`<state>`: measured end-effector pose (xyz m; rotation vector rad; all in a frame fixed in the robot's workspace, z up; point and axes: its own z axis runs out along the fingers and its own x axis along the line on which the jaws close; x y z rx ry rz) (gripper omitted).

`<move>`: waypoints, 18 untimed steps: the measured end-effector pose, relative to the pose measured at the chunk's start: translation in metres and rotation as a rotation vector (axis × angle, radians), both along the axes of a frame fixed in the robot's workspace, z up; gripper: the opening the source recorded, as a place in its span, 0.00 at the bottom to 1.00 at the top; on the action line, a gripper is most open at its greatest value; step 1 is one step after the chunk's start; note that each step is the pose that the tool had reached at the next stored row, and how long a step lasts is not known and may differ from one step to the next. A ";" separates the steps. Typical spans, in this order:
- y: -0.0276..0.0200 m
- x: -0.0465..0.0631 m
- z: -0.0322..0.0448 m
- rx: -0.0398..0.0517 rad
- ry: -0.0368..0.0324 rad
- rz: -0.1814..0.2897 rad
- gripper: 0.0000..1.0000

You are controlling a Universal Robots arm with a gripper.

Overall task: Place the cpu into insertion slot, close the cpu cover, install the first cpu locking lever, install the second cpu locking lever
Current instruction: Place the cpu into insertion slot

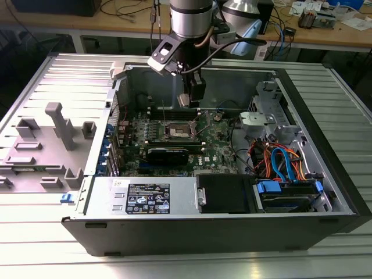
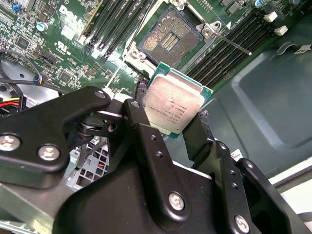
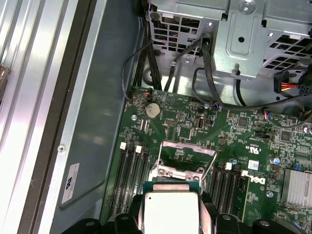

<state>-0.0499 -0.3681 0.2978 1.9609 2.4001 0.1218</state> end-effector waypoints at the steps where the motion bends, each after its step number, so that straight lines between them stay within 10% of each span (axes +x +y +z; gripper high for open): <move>1: 0.0000 0.000 0.0000 0.0000 0.0000 0.000 0.55; 11: 0.0000 0.000 0.0000 0.0000 0.0000 0.000 0.55; 18: 0.0006 -0.012 -0.0249 0.0000 0.0000 -0.126 0.55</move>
